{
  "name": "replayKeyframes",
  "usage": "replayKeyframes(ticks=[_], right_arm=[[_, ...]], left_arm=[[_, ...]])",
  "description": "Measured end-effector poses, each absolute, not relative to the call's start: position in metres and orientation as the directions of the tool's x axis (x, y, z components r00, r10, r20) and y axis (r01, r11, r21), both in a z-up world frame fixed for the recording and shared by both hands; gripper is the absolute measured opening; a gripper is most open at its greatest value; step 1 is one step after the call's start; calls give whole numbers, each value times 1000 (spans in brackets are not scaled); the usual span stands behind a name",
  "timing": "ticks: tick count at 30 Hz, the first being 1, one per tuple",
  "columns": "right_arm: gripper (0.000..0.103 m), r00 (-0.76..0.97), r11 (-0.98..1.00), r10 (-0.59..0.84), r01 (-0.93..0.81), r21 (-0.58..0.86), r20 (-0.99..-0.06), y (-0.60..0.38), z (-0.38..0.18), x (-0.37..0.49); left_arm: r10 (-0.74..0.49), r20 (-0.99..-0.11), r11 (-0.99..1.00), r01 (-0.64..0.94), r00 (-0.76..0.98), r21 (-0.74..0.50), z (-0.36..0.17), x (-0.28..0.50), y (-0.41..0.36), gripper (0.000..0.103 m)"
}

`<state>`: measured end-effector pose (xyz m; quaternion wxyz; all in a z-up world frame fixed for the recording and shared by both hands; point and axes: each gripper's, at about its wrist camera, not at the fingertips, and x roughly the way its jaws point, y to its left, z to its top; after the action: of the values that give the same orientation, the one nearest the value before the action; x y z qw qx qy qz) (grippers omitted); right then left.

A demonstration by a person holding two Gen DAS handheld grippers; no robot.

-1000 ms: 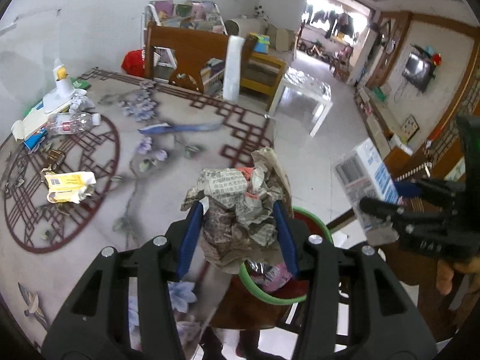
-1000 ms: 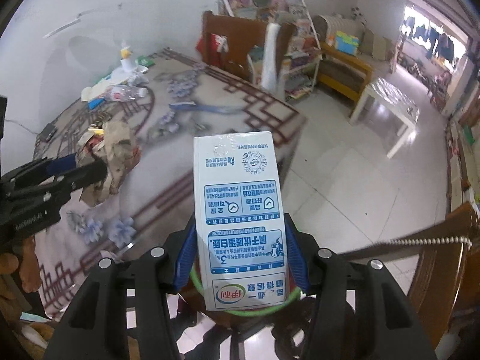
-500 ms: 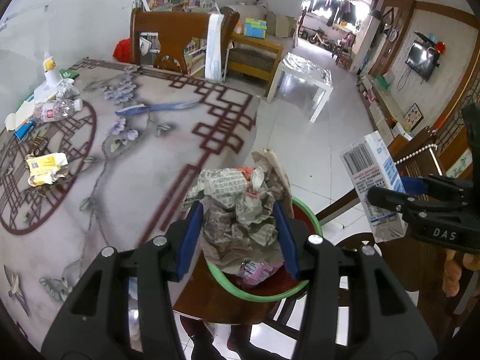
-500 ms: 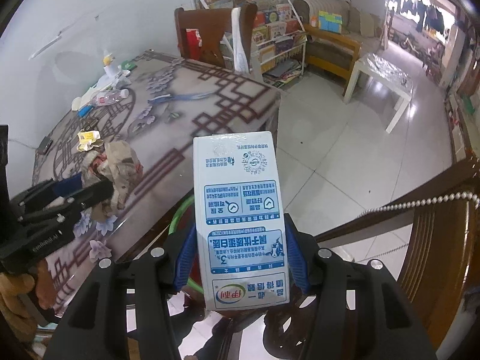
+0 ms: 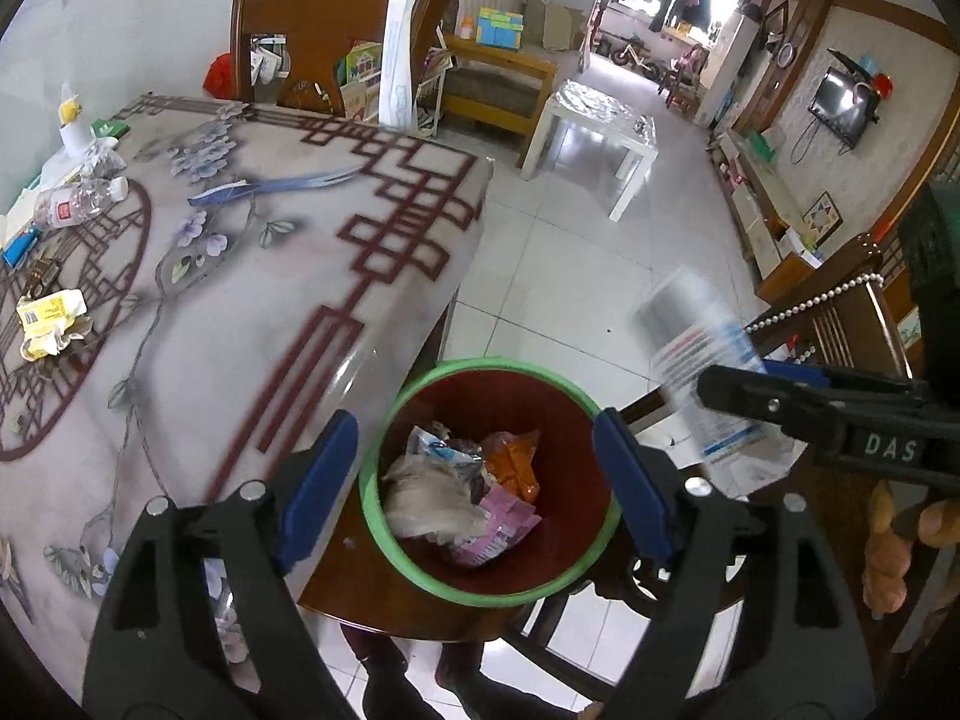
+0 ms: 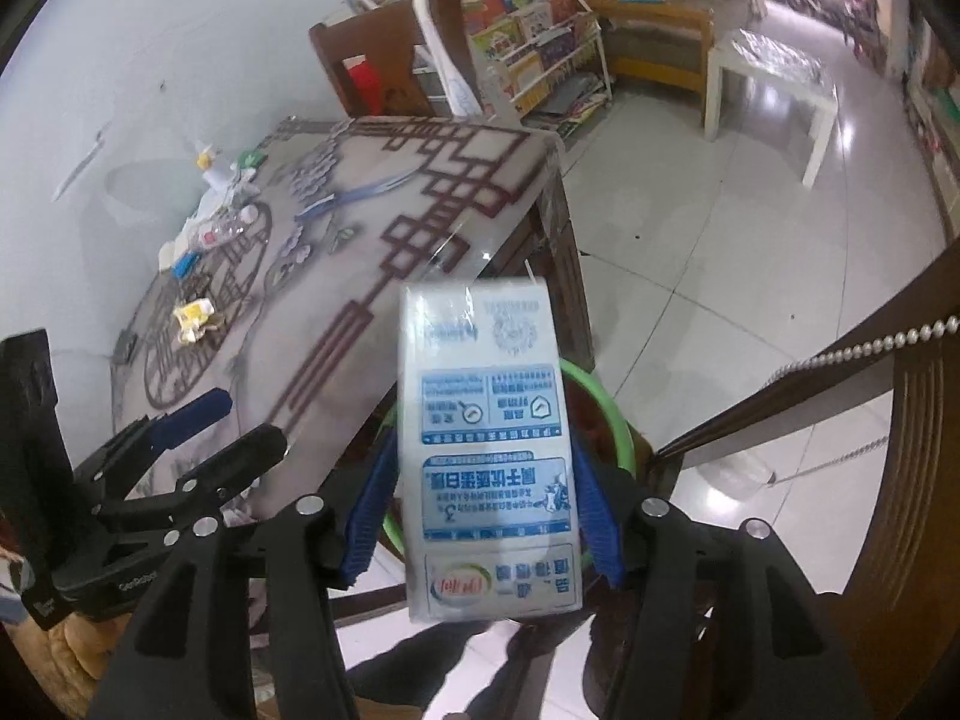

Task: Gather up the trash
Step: 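Open the left tool over the bin to drop the newspaper while the right holds the carton, then open the right tool over the bin to drop the white milk carton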

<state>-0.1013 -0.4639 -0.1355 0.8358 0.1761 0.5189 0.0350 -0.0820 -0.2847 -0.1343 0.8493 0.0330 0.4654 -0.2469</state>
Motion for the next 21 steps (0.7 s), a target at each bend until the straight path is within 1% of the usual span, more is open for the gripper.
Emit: replayKeyframes(ticks=[1, 5, 9, 12, 21], right_arm=[[61, 460, 933, 245, 130, 337, -854, -465, -136, -101], [62, 452, 928, 252, 140, 347, -856, -466, -138, -98], [64, 464, 928, 223, 167, 332, -857, -469, -138, -98], [67, 478, 921, 208, 198, 336, -853, -476, -138, -99], [67, 450, 923, 142, 262, 282, -881, -473, -144, -100]], left_arm=[[-387, -806, 876, 452, 448, -169, -134, -81, -284, 80], [-391, -804, 874, 455, 447, -172, -133, -78, -278, 81], [-389, -801, 872, 462, 455, -161, -127, -71, -273, 81], [-395, -802, 868, 470, 449, -164, -123, -65, -270, 81], [-431, -793, 838, 518, 430, -174, -119, -57, -258, 82]])
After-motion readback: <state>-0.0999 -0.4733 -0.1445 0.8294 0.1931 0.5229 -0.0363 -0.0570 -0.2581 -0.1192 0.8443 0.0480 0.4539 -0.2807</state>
